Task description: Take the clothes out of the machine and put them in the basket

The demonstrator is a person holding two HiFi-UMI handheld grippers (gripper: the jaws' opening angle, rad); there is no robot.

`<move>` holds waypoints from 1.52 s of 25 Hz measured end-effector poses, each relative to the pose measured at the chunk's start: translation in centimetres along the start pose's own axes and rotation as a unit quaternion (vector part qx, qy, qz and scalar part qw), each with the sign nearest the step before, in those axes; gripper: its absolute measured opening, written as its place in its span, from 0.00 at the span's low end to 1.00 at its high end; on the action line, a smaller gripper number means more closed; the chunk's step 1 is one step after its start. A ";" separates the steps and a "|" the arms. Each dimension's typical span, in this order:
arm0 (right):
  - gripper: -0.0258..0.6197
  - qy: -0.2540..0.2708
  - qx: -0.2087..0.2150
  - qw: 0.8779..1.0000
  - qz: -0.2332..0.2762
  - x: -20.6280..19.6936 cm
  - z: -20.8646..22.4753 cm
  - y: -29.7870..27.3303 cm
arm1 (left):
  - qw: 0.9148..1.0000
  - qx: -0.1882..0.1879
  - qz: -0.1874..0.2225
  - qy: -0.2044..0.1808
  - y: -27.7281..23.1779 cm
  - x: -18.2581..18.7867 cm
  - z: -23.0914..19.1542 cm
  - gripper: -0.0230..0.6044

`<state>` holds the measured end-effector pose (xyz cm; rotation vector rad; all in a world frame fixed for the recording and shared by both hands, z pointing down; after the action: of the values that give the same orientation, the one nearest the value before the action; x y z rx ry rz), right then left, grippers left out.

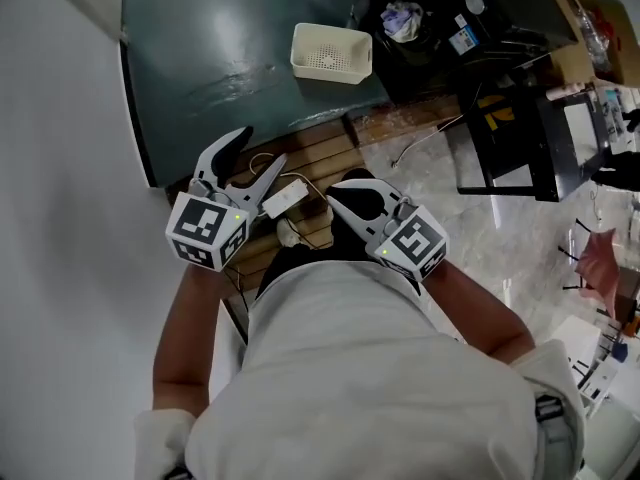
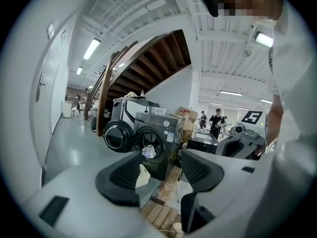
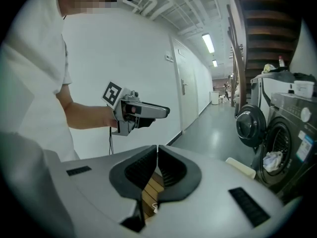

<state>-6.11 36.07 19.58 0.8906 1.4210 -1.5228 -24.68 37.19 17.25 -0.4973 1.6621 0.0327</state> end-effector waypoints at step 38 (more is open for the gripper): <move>0.06 -0.132 -0.047 0.990 -0.016 -10.9 34.5 -5.8 | 0.970 -0.191 -0.142 -0.054 -60.6 -3.7 -8.0 0.63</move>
<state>-5.61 3.02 35.32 0.5874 1.3077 -1.5220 -11.47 -18.87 37.92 -1.0052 1.4673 0.1680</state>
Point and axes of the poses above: the fingertips, and each gripper's own axes: y backward along the fingers, z to its right, x out of its top, the point moved 6 cm from there along y, backward along the fingers, and after that the axes turned 1 degree about z, right-handed, at the moved point
